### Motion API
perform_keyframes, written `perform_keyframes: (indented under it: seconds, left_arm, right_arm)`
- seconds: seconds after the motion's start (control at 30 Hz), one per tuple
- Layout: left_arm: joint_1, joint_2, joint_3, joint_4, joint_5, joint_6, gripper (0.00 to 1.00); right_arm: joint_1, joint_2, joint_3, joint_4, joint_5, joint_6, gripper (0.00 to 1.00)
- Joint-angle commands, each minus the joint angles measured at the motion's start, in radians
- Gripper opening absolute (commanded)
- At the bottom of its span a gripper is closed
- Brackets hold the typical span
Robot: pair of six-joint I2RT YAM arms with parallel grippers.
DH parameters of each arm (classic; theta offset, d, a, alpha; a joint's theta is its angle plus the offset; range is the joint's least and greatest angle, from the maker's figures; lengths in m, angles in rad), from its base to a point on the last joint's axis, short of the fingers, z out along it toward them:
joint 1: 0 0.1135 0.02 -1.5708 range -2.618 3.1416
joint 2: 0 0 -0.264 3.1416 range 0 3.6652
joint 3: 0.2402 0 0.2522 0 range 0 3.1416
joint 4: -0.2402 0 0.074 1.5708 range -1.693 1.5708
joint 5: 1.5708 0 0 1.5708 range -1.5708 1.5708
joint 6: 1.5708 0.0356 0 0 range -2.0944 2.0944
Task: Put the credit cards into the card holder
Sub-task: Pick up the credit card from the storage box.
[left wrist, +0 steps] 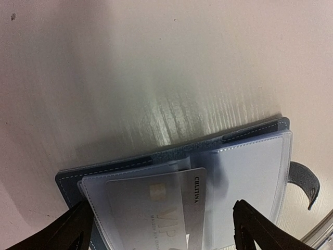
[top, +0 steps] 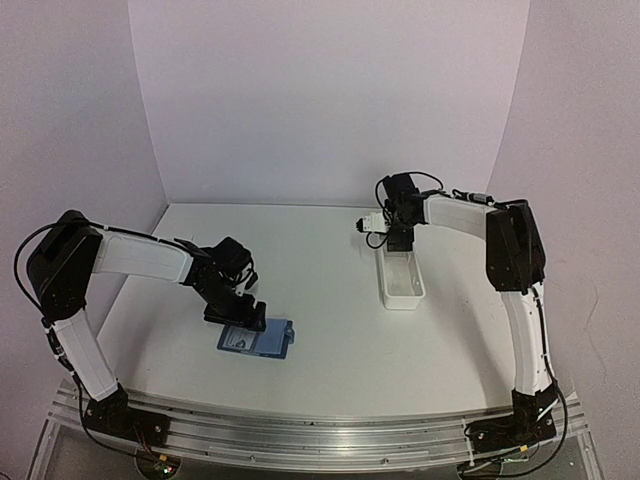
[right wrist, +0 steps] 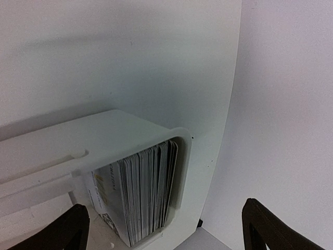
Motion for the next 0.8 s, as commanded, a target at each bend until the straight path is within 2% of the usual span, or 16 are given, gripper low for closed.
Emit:
perform_keyframes:
  seconds: [0.0, 0.37, 0.77]
  left_arm:
    - [0.015, 0.084, -0.082, -0.046, -0.092, -0.024, 0.92]
    - [0.016, 0.086, -0.08, -0.037, -0.08, -0.021, 0.91]
    - [0.016, 0.069, -0.091, -0.024, -0.066, -0.016, 0.91]
  right_arm:
    - [0.01, 0.027, 0.0, 0.076, 0.014, -0.025, 0.98]
    - [0.009, 0.048, 0.009, 0.131, 0.06, -0.05, 0.91]
    - [0.008, 0.01, 0.024, 0.135, 0.08, -0.05, 0.89]
